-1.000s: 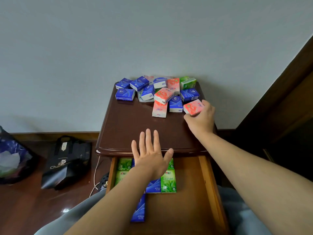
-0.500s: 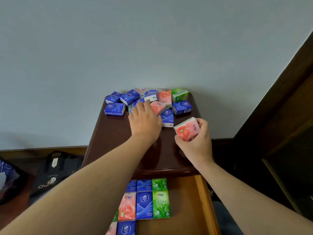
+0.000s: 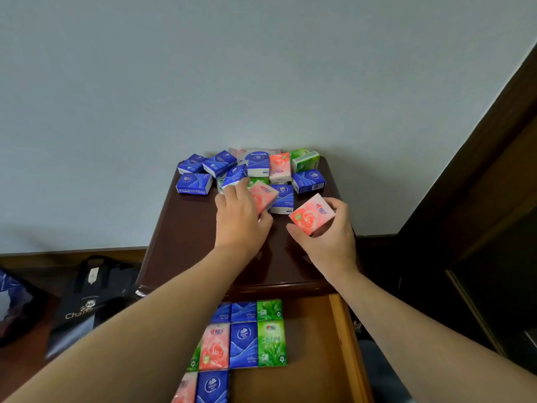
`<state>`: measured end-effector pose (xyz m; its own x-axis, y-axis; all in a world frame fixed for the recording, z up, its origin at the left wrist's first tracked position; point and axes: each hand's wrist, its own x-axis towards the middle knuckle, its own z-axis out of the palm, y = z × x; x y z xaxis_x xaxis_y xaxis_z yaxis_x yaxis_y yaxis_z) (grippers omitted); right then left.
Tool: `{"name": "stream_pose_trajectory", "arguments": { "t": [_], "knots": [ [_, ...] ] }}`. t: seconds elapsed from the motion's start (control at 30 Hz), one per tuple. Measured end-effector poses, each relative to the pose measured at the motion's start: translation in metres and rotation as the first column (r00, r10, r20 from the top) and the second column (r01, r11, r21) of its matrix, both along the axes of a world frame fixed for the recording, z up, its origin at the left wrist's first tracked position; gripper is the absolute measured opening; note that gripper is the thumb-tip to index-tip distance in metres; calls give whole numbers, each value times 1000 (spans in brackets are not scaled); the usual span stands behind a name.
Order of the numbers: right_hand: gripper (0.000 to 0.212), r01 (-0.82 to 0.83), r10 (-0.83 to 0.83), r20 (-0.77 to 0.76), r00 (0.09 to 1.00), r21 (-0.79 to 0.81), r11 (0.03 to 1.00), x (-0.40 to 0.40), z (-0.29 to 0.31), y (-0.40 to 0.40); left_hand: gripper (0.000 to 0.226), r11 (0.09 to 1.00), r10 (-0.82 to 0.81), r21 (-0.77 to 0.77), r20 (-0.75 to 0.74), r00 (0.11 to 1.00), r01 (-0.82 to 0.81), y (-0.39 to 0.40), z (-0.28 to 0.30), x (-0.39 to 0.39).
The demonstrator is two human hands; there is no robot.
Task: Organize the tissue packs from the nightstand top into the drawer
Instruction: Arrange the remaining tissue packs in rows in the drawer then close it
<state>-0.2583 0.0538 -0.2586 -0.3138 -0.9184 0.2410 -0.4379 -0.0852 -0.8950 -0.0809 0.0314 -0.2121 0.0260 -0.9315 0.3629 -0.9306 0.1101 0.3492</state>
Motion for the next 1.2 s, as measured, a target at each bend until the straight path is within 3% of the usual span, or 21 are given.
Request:
{"name": "stream_pose_trajectory", "arguments": {
  "t": [0.1, 0.17, 0.3, 0.4, 0.53, 0.6, 0.8, 0.97, 1.1, 1.2],
  "knots": [
    [79, -34, 32, 25, 999, 61, 998, -2, 8, 8, 74, 999, -18, 31, -112, 994, 22, 43, 2, 12],
    [70, -68, 60, 81, 995, 102, 993, -4, 16, 15, 81, 996, -6, 84, -266, 964, 30, 72, 2, 19],
    [49, -168, 97, 396, 913, 149, 974, 0, 34, 49, 90, 984, 59, 176, -510, 858, 37, 127, -3, 33],
    [40, -244, 139, 403, 904, 220, 945, 7, 35, 95, 81, 973, 121, 229, -615, 779, 29, 169, -17, 44],
    [15, -318, 146, 432, 890, 357, 879, 21, 12, 163, 77, 961, 227, 277, -765, 602, -11, 220, -41, 55],
    [20, -343, 145, 403, 903, 478, 809, 30, -3, 189, 74, 958, 240, 286, -821, 518, 10, 239, -51, 63],
    [39, -317, 72, 358, 931, 693, 647, 66, -42, 221, 59, 947, 286, 321, -837, 468, -5, 268, -69, 88],
    [28, -289, 66, 313, 947, 748, 597, 86, -50, 214, 54, 965, 233, 258, -778, 583, -42, 281, -82, 92],
    [21, -239, 22, 275, 961, 788, 567, 94, -58, 211, 37, 972, 205, 235, -803, 559, -19, 277, -85, 89],
    [22, -205, 6, 243, 970, 804, 558, 96, -63, 208, 32, 973, 213, 227, -848, 486, -30, 275, -86, 91]
  ]
}}
